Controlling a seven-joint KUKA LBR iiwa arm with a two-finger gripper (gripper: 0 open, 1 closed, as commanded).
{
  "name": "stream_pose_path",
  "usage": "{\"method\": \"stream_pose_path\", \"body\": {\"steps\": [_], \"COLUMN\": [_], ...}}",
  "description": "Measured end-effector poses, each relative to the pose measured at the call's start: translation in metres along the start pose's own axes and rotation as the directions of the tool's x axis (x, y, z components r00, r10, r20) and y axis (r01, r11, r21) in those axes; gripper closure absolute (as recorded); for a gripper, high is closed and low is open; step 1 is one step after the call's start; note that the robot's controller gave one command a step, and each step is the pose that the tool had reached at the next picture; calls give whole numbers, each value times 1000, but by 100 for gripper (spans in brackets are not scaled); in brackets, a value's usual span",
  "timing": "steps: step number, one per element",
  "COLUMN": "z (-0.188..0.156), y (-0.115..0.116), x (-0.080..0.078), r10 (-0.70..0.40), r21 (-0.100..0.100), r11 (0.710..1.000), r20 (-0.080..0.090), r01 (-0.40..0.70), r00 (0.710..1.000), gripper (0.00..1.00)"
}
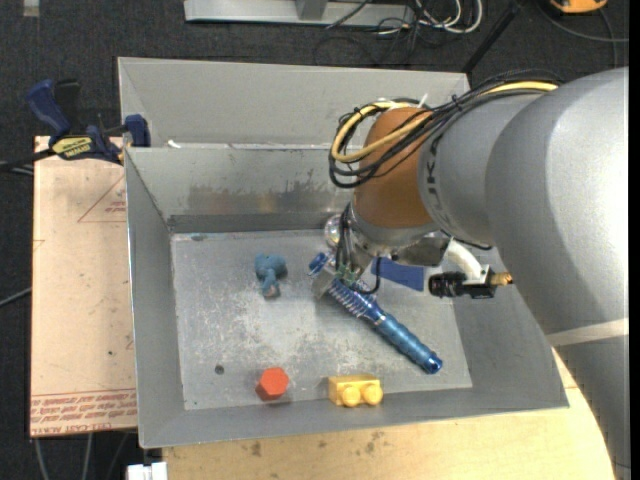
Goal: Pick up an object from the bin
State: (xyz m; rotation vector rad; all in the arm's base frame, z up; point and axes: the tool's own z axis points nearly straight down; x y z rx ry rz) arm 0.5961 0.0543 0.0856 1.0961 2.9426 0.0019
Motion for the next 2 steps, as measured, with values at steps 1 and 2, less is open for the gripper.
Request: {"method": "stream_pose_path", "body": {"steps": [1, 2], "z": [-60, -104], "y": [1, 3], "x": [-1, -2], "r10": [-2, -5], "r21": [-3, -3], "r11": [1000, 1000], "r20": [3, 3], "r01": [2, 5], "r00": [1000, 1000], "gripper": [100, 100]}}
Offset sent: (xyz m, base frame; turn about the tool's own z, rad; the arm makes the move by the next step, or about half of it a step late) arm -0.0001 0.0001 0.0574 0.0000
